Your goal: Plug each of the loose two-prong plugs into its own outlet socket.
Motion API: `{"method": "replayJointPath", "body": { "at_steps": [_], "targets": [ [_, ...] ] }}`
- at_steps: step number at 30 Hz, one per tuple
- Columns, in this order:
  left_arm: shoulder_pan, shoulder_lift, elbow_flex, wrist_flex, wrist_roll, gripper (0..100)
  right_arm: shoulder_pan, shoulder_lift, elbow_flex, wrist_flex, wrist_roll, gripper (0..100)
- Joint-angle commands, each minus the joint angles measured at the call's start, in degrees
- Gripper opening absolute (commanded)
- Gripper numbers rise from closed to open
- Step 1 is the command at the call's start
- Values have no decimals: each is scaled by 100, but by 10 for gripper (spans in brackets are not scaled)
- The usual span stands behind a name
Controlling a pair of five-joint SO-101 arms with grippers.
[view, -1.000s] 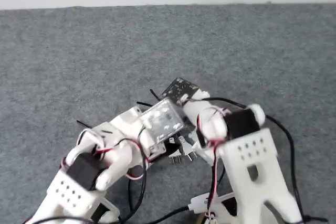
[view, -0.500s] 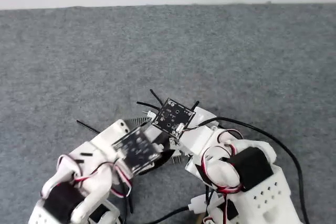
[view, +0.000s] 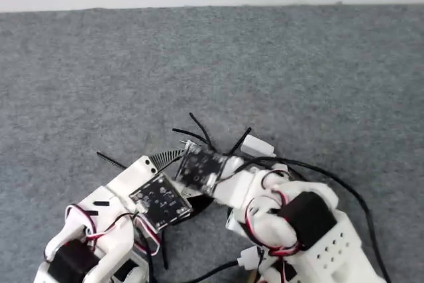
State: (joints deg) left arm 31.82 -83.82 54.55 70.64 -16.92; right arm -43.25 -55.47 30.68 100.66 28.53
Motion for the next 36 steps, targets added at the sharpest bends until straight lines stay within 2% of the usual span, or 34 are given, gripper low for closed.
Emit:
{"method": "replayJointPath", "body": {
  "at_steps": [1, 12, 30, 36],
  "targets": [
    [-9, -79, 119, -114, 0, 302, -347, -92, -53, 224, -193, 8],
    [-18, -79, 1297, -853, -9, 302, -382, -101, -70, 224, -202, 8],
    [-9, -79, 1745, -1002, -9, 302, -347, -101, -431, 242, -211, 8],
    [18, -79, 1745, -967, -9, 302, 338, -84, -949, 233, -167, 8]
  ]
}}
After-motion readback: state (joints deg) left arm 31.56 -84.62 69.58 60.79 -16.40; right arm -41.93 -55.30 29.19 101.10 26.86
